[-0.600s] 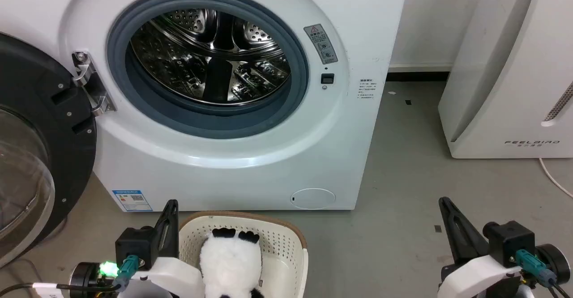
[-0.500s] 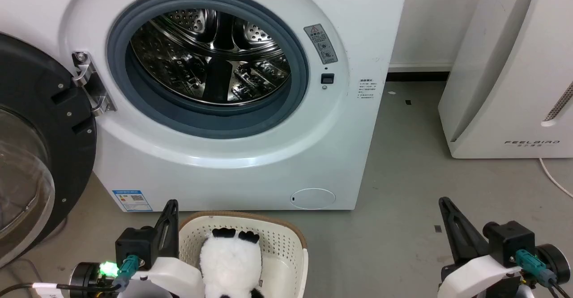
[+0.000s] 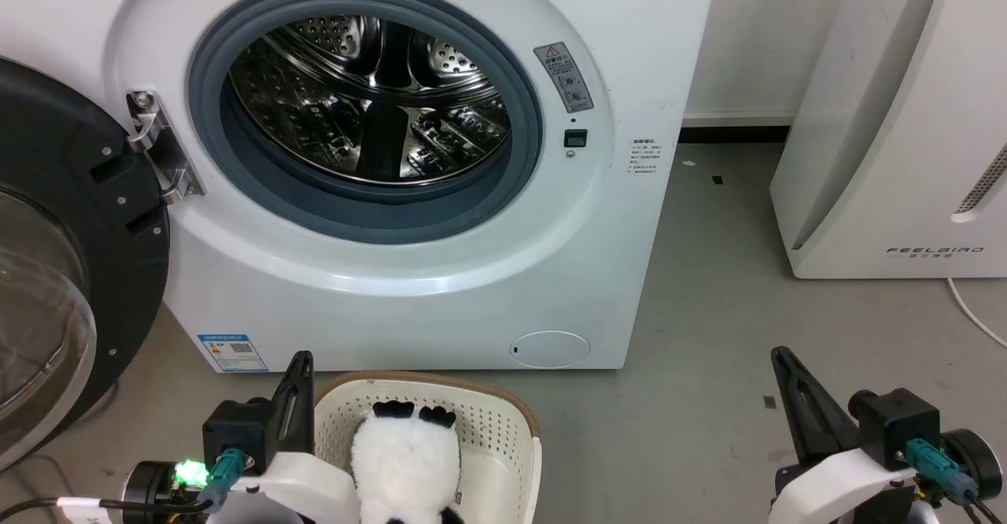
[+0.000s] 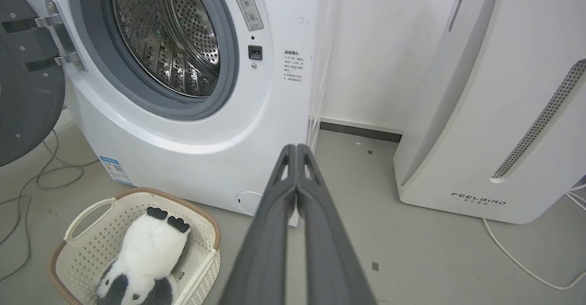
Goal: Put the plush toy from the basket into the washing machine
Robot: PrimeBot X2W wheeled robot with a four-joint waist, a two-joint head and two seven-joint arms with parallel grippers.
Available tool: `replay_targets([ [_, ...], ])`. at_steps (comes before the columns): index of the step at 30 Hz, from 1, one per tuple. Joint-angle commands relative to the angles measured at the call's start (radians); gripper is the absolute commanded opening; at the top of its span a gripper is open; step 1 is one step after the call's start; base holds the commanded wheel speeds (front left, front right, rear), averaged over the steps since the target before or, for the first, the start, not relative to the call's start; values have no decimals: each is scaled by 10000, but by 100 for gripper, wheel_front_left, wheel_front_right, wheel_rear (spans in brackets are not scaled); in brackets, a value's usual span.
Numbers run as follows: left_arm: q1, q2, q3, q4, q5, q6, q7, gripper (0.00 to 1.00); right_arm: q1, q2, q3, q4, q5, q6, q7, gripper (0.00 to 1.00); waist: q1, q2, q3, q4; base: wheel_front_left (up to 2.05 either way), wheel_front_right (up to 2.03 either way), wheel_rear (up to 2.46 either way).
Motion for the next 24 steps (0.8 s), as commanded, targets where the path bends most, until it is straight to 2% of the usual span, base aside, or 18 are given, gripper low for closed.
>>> replay_targets([
  [1, -151, 1, 30, -43, 28, -43, 3, 0, -140, -4, 7, 22, -78, -7, 16, 0, 0, 0, 0, 0, 0, 0, 0],
  [2, 0, 0, 0, 0, 0, 2, 0, 100, 0, 0, 0, 0, 2, 0, 0, 100, 0, 0, 0, 0, 0, 0, 0],
  [24, -438, 29, -51, 526, -63, 147, -404, 100, -209, -1, -158, -306, 527, 0, -402, 100, 0, 0, 362, -59, 0, 0, 0],
])
